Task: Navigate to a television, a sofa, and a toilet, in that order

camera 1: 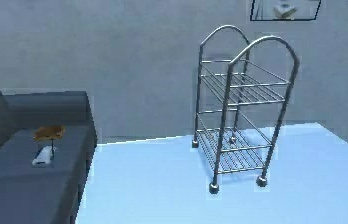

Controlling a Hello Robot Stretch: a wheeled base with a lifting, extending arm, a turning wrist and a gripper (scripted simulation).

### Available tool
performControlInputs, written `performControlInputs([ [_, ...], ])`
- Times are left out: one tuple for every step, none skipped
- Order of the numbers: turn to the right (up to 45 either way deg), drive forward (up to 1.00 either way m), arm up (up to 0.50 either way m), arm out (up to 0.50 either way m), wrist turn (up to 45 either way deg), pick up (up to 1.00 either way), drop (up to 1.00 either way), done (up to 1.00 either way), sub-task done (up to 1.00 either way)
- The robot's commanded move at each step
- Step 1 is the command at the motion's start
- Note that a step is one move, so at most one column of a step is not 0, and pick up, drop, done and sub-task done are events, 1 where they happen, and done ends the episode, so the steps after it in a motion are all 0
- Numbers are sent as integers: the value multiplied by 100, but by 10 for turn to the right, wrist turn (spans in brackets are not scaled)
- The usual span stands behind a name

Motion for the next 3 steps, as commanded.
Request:
performControlInputs([
  [450,0,0,0,0,0,0,0,0],
  [270,0,0,0,0,0,0,0,0],
  [0,30,0,0,0,0,0,0,0],
])
